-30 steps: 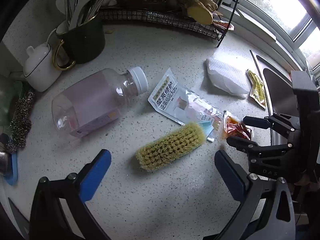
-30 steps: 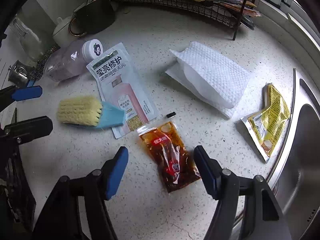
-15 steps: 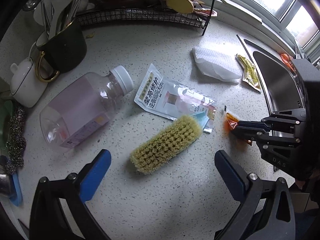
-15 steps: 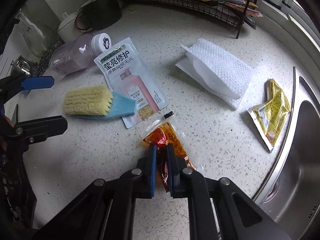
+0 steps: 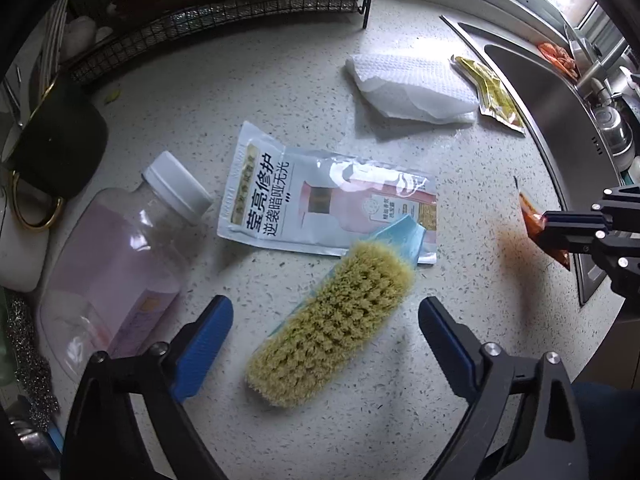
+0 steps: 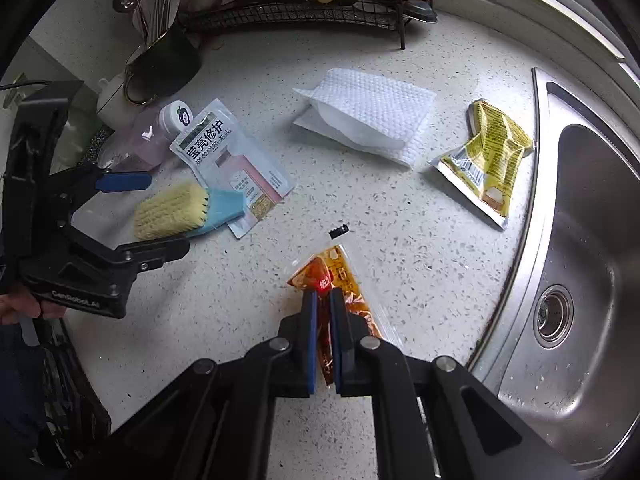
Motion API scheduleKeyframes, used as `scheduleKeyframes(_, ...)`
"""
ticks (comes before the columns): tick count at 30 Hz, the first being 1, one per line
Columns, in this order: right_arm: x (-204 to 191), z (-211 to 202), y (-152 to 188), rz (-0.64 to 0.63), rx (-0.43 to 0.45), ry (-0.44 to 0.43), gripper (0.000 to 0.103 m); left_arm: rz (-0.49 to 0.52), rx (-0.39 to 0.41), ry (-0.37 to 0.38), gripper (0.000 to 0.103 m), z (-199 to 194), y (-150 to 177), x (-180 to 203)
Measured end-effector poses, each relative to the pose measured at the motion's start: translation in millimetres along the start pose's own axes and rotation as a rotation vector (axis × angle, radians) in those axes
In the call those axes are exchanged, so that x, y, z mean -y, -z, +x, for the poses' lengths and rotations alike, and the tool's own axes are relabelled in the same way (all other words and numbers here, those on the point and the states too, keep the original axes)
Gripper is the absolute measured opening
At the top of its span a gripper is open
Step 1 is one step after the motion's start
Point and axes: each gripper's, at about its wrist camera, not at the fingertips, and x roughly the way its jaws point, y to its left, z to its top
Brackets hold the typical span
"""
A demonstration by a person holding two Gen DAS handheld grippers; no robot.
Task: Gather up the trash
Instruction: 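Grasp the yellow scrub brush by its bristles with the left gripper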
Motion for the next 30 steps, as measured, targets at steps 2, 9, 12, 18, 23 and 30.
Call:
scheduleKeyframes(2,5,-3,1,0.01,0.001,0.008,0.005,0.034,-0.013,-0.006,0.086,6,-3,6)
scheduleKeyframes(9,15,-15,5,0.044,0.015,0.023,0.005,0.119,0.008,-0.026,0.06,7,-8,31)
scheduleKeyframes(12,20,-18,5,0.077,0.026,0.023,0.005,0.123,-0.002,-0.017,0.048,5,-9,41)
scheduleKeyframes(18,20,-25,7,0.103,0.044,0.001,0.005,0.051,0.007,-0.027,0.041,1,-5,53)
scheduleKeyframes(23,18,-45,16,0.096,0.081,-0.02,0.005,-0.01,0.042,-0.019,0.04,-25,5,72)
scheduleKeyframes(30,15,-77,45,0.091,0.137,-0.039,0.005,-0.042,0.06,-0.035,0.038,-52,20,107)
